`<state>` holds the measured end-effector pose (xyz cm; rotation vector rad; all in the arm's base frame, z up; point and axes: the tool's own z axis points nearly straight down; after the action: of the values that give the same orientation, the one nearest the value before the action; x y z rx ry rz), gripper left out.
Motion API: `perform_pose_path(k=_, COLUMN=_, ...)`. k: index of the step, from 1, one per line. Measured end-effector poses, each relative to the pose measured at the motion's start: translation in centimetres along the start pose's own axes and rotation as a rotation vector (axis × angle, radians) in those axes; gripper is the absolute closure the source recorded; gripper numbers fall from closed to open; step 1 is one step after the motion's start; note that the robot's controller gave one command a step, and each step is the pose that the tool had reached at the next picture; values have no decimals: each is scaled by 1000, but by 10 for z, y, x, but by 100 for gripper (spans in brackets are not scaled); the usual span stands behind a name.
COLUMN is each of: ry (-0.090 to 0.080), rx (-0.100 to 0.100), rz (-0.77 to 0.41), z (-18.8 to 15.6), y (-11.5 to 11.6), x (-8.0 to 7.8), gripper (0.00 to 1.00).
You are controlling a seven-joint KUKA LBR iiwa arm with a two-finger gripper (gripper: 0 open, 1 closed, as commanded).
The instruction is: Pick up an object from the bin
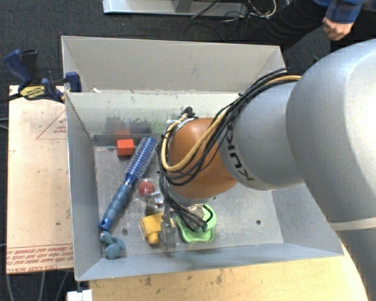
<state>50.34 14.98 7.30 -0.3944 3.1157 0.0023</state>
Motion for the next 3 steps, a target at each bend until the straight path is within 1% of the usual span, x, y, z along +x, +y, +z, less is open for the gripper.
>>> perform_pose_path(k=1, ry=-1, rx=0, rz=0, z=2, y=0, x=0, gripper=0)
perform_pose_path(k=2, ry=-1, rx=0, rz=1, z=3, y=0, x=1, gripper=100)
perform_pose_path(k=3, ry=-7, rx=2, rz=-18, z=-60, y=-30, x=-7, gripper=100)
